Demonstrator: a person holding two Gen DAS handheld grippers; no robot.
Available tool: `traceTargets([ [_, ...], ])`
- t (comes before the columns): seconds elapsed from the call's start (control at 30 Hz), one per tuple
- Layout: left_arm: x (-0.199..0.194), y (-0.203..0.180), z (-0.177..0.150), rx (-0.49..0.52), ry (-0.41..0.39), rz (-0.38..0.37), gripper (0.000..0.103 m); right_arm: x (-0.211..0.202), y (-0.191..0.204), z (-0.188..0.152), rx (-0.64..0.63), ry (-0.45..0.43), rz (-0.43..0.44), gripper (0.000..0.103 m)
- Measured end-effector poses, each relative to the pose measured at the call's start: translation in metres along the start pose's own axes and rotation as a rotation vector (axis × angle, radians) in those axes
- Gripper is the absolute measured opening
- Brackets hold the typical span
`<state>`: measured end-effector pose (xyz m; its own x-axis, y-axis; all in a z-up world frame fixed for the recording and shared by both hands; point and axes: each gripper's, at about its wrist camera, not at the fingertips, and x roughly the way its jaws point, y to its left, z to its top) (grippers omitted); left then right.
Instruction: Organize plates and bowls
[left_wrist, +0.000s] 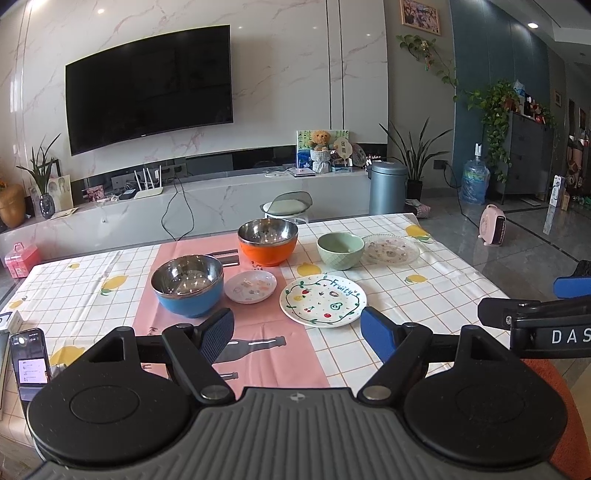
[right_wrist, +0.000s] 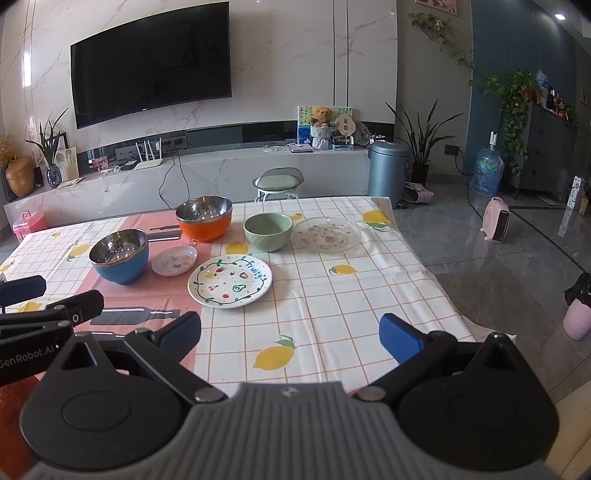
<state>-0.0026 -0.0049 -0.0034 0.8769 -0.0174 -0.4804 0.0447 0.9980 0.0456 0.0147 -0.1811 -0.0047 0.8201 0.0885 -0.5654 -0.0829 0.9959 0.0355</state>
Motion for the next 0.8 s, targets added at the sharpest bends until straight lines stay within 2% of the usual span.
traceTargets([
  [0.8,-0.0006,-0.0027,-0.0008,-0.002,0.004,-0.003,0.091,0.0019,-0.0024,-0.0002,0.016,0.011,-0.008,0.101],
])
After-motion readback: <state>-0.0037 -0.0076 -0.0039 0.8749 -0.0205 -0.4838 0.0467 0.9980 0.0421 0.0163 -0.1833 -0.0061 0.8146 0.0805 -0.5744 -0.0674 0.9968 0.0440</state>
